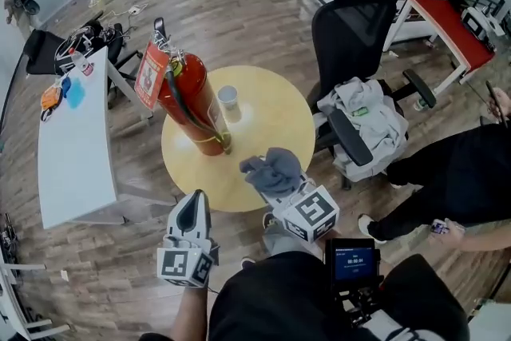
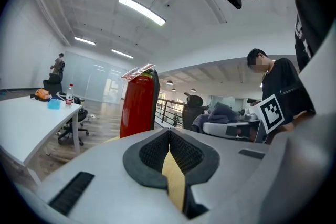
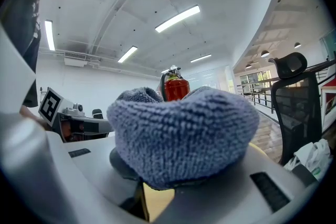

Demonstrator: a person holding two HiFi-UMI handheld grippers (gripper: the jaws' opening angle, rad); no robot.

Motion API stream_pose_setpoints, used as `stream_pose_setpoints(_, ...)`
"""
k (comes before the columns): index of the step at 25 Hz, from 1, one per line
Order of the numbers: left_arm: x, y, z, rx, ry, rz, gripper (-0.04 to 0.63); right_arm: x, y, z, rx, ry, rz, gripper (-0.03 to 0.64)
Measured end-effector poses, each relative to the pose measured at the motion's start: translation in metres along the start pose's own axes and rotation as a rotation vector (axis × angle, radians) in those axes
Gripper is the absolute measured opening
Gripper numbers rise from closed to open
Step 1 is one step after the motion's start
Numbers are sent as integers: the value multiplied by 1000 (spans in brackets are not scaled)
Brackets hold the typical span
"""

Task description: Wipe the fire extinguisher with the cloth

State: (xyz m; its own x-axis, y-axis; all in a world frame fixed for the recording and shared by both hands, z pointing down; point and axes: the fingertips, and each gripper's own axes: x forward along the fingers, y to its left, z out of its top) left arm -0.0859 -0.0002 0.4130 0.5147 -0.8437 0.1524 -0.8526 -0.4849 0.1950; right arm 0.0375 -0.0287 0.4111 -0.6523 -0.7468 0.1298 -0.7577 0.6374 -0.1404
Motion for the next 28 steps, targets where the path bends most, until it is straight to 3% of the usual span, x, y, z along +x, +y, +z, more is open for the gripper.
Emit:
stream_pose_setpoints(12,65,12,18,20,-2,65,25,31,-58,9,-22,-3,100,101)
stream_pose_setpoints(22,92,50,29,18,-15,53,23,50,-96,-11,-168,98,203,101)
stream_pose_setpoints(28,100,64,49,51,-28,47,23,87,-84,47,-240,29,345,101)
